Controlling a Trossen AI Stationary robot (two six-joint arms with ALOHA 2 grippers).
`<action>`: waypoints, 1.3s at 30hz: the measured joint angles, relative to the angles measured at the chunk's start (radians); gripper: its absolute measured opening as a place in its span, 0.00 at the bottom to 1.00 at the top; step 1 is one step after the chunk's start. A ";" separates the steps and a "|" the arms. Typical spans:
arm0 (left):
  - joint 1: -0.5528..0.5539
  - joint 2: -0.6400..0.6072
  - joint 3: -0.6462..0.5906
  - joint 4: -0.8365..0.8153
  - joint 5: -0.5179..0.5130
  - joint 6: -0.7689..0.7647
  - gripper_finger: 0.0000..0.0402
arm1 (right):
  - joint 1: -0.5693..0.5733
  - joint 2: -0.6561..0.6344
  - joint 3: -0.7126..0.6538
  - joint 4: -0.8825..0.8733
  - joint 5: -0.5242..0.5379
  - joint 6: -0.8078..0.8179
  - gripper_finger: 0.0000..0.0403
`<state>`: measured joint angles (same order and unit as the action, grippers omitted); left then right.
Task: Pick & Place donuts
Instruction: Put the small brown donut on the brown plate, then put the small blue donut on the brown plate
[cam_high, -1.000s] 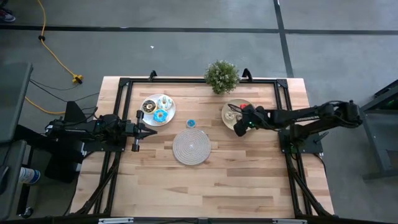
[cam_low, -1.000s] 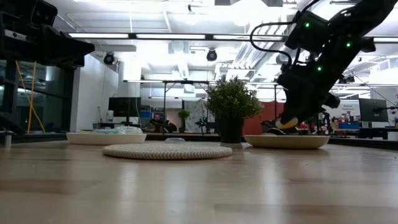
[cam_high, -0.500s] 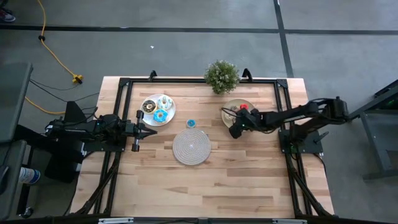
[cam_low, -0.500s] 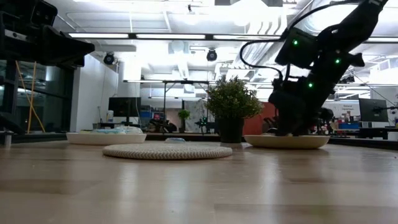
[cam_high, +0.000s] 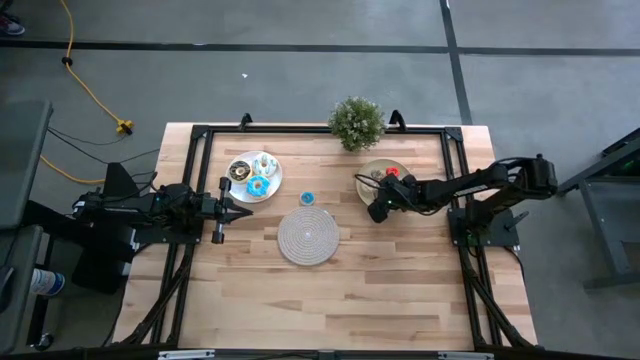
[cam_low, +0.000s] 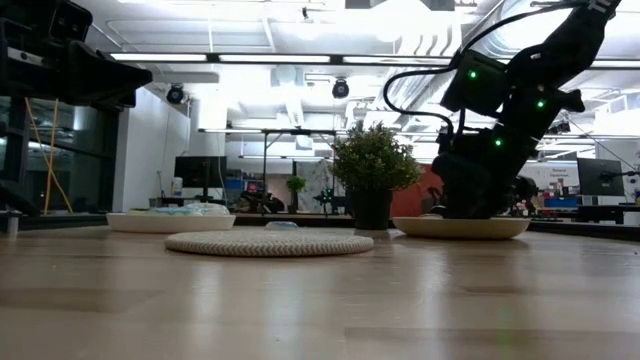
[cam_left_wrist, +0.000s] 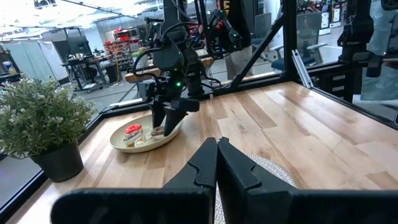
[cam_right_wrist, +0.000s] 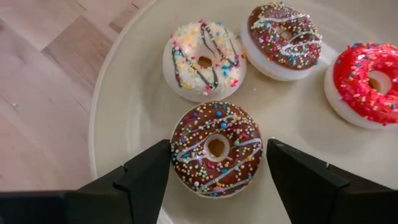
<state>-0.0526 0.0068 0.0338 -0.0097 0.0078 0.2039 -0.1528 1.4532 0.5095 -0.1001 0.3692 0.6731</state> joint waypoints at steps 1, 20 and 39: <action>0.000 0.000 0.000 0.000 0.000 0.000 0.00 | 0.000 0.000 0.000 0.000 0.001 0.000 0.64; 0.000 0.000 0.000 0.000 0.000 0.000 0.00 | 0.002 -0.008 0.100 -0.145 -0.009 0.071 0.77; 0.000 0.000 0.000 0.000 0.000 0.000 0.00 | -0.005 -0.182 0.325 -0.444 0.012 0.047 0.78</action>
<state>-0.0526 0.0067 0.0340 -0.0097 0.0078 0.2039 -0.1574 1.2713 0.8348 -0.5442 0.3814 0.7201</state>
